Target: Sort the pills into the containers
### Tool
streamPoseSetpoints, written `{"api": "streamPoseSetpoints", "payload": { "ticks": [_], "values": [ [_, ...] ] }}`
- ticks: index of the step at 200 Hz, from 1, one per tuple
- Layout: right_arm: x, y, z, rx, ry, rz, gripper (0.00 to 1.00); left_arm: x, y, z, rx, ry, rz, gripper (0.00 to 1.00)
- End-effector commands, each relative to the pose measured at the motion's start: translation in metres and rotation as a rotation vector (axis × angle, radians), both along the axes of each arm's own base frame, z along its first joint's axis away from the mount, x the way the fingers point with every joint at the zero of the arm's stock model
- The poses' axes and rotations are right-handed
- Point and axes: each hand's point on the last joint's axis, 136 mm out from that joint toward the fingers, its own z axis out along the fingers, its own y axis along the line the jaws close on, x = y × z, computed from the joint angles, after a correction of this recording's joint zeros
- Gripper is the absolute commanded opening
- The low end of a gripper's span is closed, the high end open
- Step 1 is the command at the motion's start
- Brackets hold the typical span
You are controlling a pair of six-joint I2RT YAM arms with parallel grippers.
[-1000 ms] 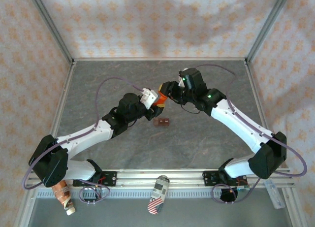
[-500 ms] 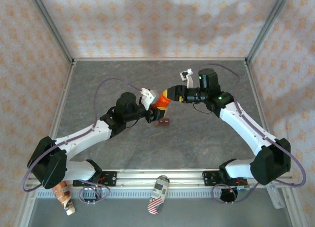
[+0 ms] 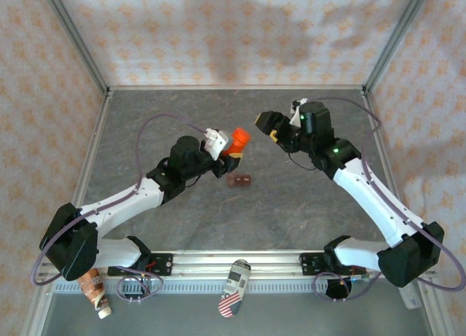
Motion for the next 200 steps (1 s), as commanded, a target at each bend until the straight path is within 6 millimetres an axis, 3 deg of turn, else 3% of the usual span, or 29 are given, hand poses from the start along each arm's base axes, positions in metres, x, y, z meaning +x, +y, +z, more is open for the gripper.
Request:
{"api": "streamPoseSetpoints", "payload": {
  "ticks": [1, 82, 115, 160, 177, 200],
  "values": [
    [0.006, 0.006, 0.008, -0.003, 0.0, -0.049, 0.8, 0.004, -0.003, 0.008, 0.014, -0.049, 0.007, 0.0],
    [0.003, 0.05, -0.006, -0.045, 0.017, 0.043, 0.76, 0.003, -0.013, 0.008, 0.012, -0.044, -0.011, 0.0],
    [-0.001, 0.057, -0.015, -0.052, 0.035, 0.065, 0.66, 0.004, -0.014, 0.01, 0.009, -0.049, -0.008, 0.0],
    [-0.007, 0.056, -0.019, -0.077, 0.008, 0.098, 0.39, 0.004, -0.014, 0.014, -0.001, -0.059, -0.008, 0.0],
    [-0.007, 0.054, -0.014, -0.127, -0.078, 0.155, 0.38, 0.0, -0.014, 0.018, -0.009, -0.059, -0.022, 0.0],
    [-0.012, 0.054, -0.002, -0.132, -0.252, 0.365, 0.38, -0.014, -0.02, 0.025, -0.022, -0.047, -0.098, 0.0]
  ]
}}
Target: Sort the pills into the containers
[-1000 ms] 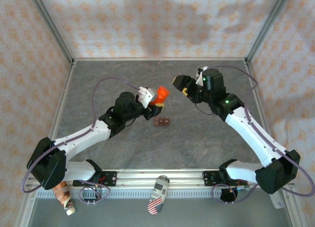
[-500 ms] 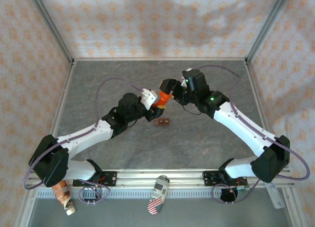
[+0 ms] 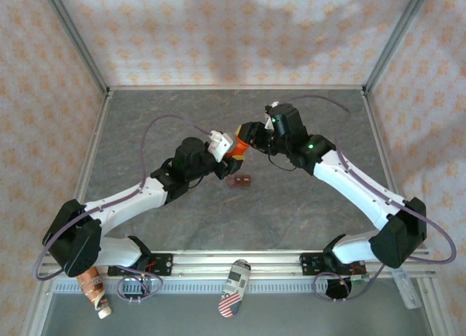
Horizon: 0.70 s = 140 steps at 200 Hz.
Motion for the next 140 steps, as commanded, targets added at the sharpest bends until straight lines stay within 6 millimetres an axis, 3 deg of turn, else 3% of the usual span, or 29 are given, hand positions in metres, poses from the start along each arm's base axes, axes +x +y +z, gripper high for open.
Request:
{"api": "streamPoseSetpoints", "payload": {
  "ticks": [1, 28, 55, 64, 76, 94, 116, 140],
  "values": [
    [-0.01, 0.001, 0.024, 0.0, -0.228, 0.237, 0.38, -0.013, -0.012, 0.035, -0.056, -0.051, -0.093, 0.0],
    [-0.019, -0.006, 0.021, 0.007, -0.299, 0.404, 0.4, -0.028, -0.021, 0.044, -0.104, 0.001, -0.185, 0.0],
    [-0.016, -0.003, 0.017, 0.036, -0.245, 0.42, 0.39, -0.028, -0.025, 0.046, -0.13, 0.026, -0.199, 0.0],
    [-0.014, -0.002, 0.02, 0.055, -0.239, 0.403, 0.45, -0.026, -0.025, 0.045, -0.128, 0.022, -0.187, 0.0],
    [-0.009, -0.006, 0.024, 0.066, -0.228, 0.346, 0.67, -0.022, -0.022, 0.043, -0.119, 0.015, -0.161, 0.0],
    [0.0, -0.019, 0.034, 0.074, -0.2, 0.209, 0.8, -0.015, -0.017, 0.039, -0.09, -0.001, -0.118, 0.0],
    [0.004, -0.034, 0.045, 0.124, -0.134, 0.056, 0.82, -0.007, -0.009, 0.035, -0.055, -0.033, -0.063, 0.0],
    [0.008, -0.056, 0.037, 0.118, -0.02, -0.134, 0.82, -0.002, -0.005, 0.033, -0.028, -0.058, -0.03, 0.0]
  ]
}}
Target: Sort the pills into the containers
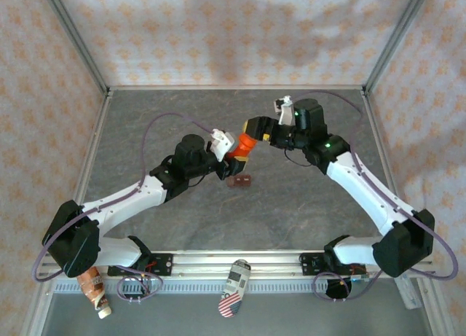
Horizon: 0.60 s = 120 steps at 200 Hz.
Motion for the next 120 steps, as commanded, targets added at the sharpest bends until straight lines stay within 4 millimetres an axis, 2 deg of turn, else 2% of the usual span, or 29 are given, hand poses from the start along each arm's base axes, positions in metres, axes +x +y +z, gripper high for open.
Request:
{"api": "streamPoseSetpoints", "payload": {
  "ticks": [1, 25, 93, 120],
  "values": [
    [0.008, -0.03, 0.01, 0.032, 0.098, -0.24, 0.82, 0.008, 0.006, 0.021, 0.006, -0.098, 0.046, 0.0],
    [0.004, -0.032, 0.002, -0.018, 0.147, -0.296, 0.83, 0.011, 0.007, 0.018, 0.028, -0.109, 0.056, 0.0],
    [-0.001, 0.014, -0.007, -0.056, 0.151, -0.216, 0.82, 0.014, 0.004, 0.014, 0.031, -0.098, 0.054, 0.0],
    [-0.003, 0.025, -0.012, -0.068, 0.154, -0.188, 0.76, 0.014, 0.003, 0.012, 0.031, -0.091, 0.052, 0.0]
  ]
}}
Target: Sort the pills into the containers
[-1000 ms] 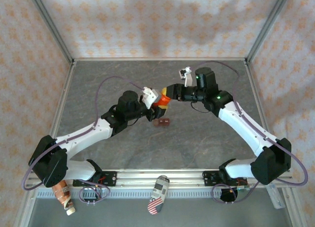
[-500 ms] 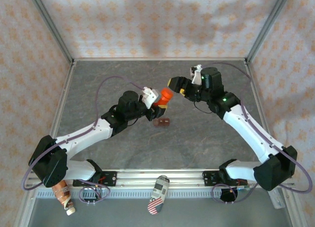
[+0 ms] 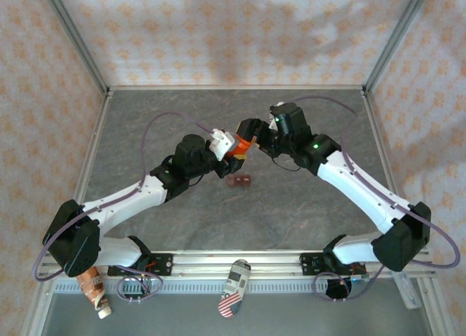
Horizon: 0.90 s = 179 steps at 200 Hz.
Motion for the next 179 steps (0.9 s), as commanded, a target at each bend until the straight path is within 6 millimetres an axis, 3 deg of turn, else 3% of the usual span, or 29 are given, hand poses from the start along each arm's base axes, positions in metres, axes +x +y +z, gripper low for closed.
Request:
{"api": "streamPoseSetpoints", "payload": {
  "ticks": [1, 47, 76, 99, 128, 156, 162, 179],
  "values": [
    [0.005, 0.004, 0.013, 0.002, -0.035, -0.014, 0.75, 0.005, -0.003, 0.015, -0.015, -0.047, 0.008, 0.0],
    [0.006, -0.001, 0.008, -0.038, -0.073, -0.015, 0.49, 0.004, -0.003, 0.016, -0.025, -0.049, 0.007, 0.0],
    [0.016, -0.005, 0.016, 0.02, -0.178, 0.032, 0.42, 0.0, -0.003, 0.02, -0.048, -0.045, -0.001, 0.0],
    [0.006, 0.004, 0.031, 0.062, -0.344, 0.256, 0.42, -0.007, -0.004, 0.025, -0.075, -0.032, -0.027, 0.0],
    [-0.012, 0.003, 0.023, 0.004, -0.404, 0.456, 0.43, -0.021, -0.008, 0.027, -0.112, 0.024, -0.09, 0.0],
    [-0.011, -0.001, 0.018, -0.032, -0.367, 0.467, 0.46, -0.028, -0.013, 0.027, -0.149, 0.052, -0.133, 0.0],
    [-0.009, -0.001, 0.018, -0.026, -0.356, 0.449, 0.51, -0.027, -0.013, 0.026, -0.148, 0.054, -0.124, 0.0],
    [-0.001, -0.008, 0.025, -0.017, -0.329, 0.351, 0.75, -0.021, -0.01, 0.023, -0.133, 0.048, -0.093, 0.0]
  ]
}}
